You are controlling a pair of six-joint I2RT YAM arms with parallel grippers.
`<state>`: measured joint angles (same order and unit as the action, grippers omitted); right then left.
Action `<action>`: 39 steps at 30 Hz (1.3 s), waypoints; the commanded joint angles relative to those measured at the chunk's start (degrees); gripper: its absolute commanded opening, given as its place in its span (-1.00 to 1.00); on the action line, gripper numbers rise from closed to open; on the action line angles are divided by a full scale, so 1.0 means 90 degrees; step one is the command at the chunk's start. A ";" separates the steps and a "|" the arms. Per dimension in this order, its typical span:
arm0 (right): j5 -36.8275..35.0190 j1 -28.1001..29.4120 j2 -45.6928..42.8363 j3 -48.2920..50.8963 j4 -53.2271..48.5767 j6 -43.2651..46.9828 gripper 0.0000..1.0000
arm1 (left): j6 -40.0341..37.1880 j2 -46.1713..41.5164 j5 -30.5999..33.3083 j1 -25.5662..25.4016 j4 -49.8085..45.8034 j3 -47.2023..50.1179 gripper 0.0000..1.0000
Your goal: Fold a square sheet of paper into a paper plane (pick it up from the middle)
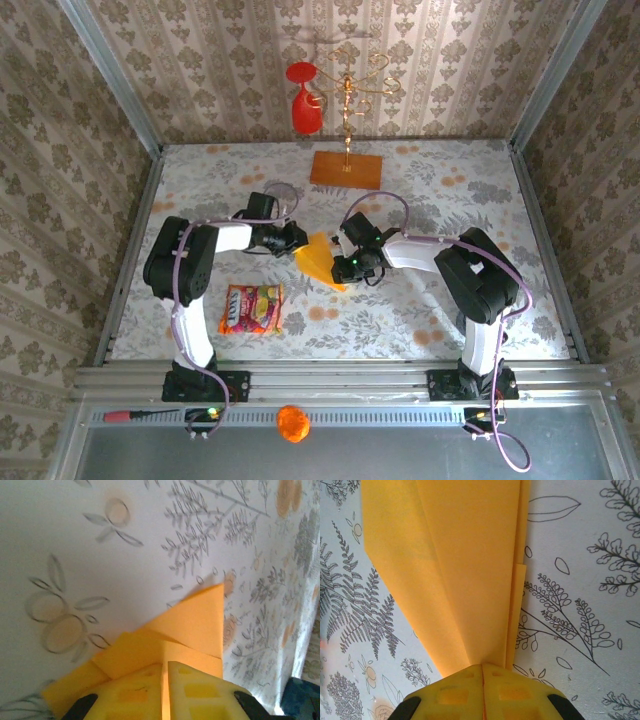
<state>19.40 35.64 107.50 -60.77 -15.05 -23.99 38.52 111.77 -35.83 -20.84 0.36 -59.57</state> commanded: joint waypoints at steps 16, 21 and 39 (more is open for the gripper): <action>-0.0866 -0.0022 0.0476 0.0219 -0.1710 0.0097 -0.86 | -0.0146 -0.1841 0.0751 0.0030 -0.0795 0.0299 -0.74; -0.0857 -0.0019 0.0456 0.0263 -0.1689 0.0030 -0.86 | 0.0756 -0.1822 0.0549 -0.0535 0.0254 0.1090 -0.75; -0.0810 -0.0024 0.0409 0.0317 -0.1560 -0.0025 -0.87 | 0.1546 -0.0700 0.0428 -0.1600 0.1291 0.1052 -0.83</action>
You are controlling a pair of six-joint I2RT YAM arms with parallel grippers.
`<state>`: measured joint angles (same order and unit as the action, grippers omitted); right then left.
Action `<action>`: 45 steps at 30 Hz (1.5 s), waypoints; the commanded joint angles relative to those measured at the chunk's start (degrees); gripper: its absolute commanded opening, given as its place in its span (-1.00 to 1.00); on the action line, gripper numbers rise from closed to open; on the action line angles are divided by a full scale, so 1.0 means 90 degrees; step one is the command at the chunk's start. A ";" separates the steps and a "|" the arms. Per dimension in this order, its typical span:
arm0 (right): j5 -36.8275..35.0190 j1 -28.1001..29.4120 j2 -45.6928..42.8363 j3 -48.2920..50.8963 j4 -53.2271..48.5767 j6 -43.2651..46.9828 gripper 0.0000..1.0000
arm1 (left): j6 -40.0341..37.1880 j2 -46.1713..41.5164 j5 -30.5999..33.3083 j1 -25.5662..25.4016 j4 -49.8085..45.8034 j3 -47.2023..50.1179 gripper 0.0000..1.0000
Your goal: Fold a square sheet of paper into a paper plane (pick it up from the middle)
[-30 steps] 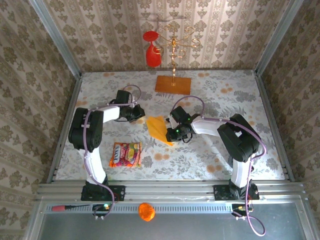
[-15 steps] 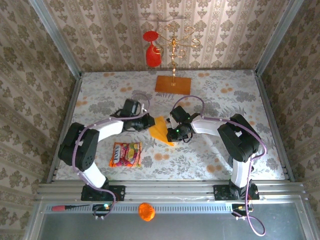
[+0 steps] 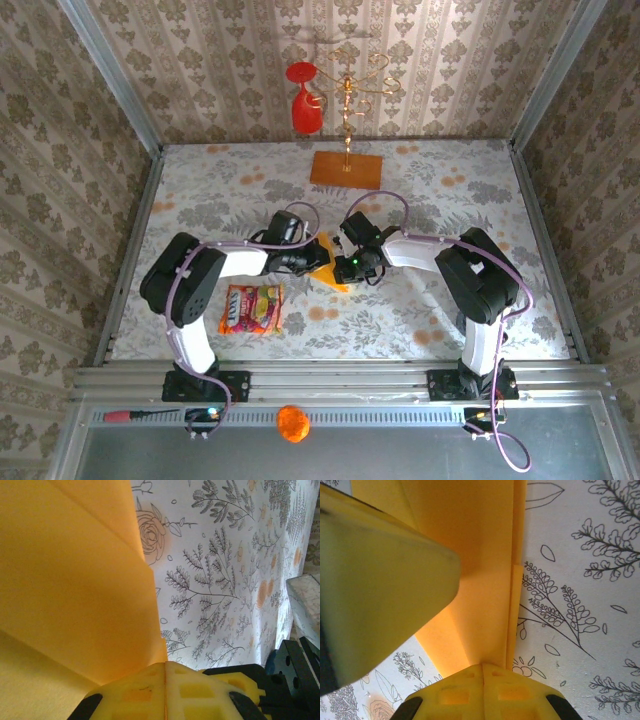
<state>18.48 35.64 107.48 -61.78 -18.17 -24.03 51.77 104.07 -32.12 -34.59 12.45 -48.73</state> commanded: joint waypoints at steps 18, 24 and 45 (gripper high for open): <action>-0.0867 -0.0024 0.0479 0.0522 -0.1318 0.0021 -0.87 | -0.0416 0.0604 0.0293 0.0269 -0.0450 -0.0250 -0.83; -0.0935 -0.0024 0.0463 0.0594 -0.1322 0.0026 -0.87 | -0.0959 0.0605 0.0417 0.0777 -0.1242 -0.0578 -0.84; -0.0950 -0.0022 0.0439 0.0663 -0.1175 -0.0090 -0.87 | -0.1704 -0.0372 0.0947 0.1673 -0.2550 -0.1401 -0.83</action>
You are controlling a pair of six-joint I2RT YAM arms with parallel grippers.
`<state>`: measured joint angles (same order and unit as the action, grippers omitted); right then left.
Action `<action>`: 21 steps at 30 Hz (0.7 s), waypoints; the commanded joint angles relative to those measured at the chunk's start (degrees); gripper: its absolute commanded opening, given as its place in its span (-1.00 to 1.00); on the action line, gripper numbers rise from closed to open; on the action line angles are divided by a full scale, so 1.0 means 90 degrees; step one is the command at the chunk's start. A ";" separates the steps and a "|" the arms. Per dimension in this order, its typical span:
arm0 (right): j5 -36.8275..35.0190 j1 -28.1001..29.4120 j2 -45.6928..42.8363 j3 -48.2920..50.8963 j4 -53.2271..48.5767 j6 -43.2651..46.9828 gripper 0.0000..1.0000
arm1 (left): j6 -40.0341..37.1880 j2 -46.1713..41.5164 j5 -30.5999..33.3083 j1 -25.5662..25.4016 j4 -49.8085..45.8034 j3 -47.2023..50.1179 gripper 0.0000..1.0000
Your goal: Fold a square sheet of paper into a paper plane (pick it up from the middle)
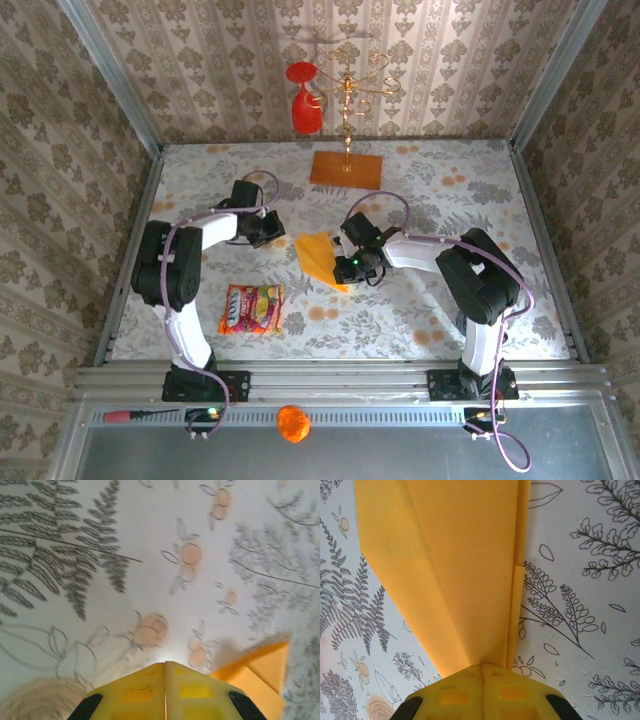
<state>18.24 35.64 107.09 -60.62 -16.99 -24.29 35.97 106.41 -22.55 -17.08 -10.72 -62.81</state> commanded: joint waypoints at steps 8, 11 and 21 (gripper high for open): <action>-0.0811 -0.0019 0.0471 0.0602 -0.1133 -0.0096 -0.87 | 0.0892 -0.0529 -0.0493 -0.1419 0.0981 0.0625 -0.80; -0.0763 -0.0022 0.0455 0.0621 -0.1072 -0.0111 -0.86 | 0.0963 -0.0195 -0.0522 -0.1611 0.1049 0.0472 -0.80; -0.0200 -0.0039 0.0050 0.0746 -0.0636 -0.0019 -0.85 | 0.0723 0.0435 -0.0298 -0.1680 0.0747 0.0260 -0.81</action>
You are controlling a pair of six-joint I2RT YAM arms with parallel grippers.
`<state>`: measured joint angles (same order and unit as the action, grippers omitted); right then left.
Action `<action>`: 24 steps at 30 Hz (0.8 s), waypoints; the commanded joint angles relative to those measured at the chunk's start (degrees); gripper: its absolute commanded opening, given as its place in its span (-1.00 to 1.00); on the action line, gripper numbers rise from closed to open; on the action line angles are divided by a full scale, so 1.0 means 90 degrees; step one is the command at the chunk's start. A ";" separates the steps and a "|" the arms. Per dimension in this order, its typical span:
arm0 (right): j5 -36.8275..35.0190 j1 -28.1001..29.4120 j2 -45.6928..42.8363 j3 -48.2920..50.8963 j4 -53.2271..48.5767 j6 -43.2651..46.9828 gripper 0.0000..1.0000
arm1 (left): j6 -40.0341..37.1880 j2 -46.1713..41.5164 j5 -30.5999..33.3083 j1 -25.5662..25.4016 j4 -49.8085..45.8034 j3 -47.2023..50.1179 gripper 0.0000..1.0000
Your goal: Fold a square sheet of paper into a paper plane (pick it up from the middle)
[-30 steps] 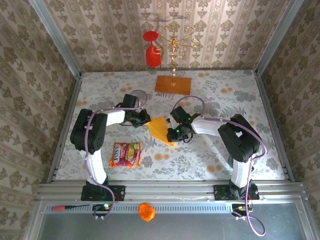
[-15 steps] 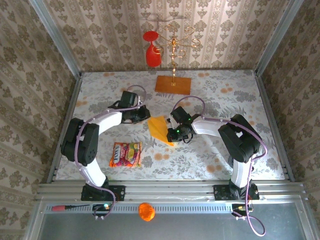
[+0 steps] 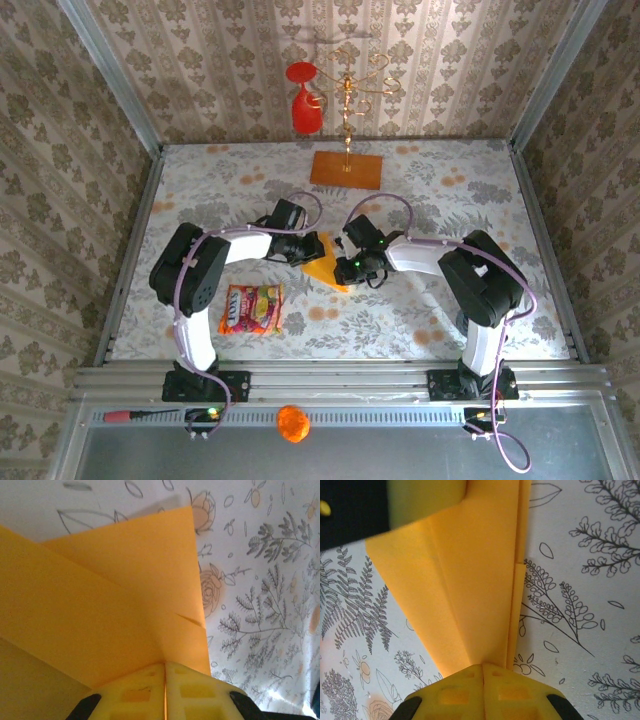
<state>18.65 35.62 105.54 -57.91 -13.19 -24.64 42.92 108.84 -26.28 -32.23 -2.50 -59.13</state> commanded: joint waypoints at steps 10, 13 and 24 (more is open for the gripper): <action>0.0644 -0.0178 -0.0752 -0.0127 -0.0297 -0.0018 -0.77 | -0.0247 0.0391 0.0132 -0.0003 -0.0669 -0.0211 -0.81; 0.0831 -0.0164 -0.0433 -0.0349 -0.0204 -0.0072 -0.77 | -0.0252 0.0441 0.0226 -0.0003 -0.0932 -0.0305 -0.81; 0.0817 -0.0178 0.0446 -0.0869 -0.0207 -0.0017 -0.81 | -0.0292 0.0583 0.0497 -0.0013 -0.1593 -0.0556 -0.81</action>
<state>24.88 34.26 108.16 -63.86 -13.91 -24.64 41.93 111.28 -26.72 -32.56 -10.13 -64.27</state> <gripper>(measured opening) 0.094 0.094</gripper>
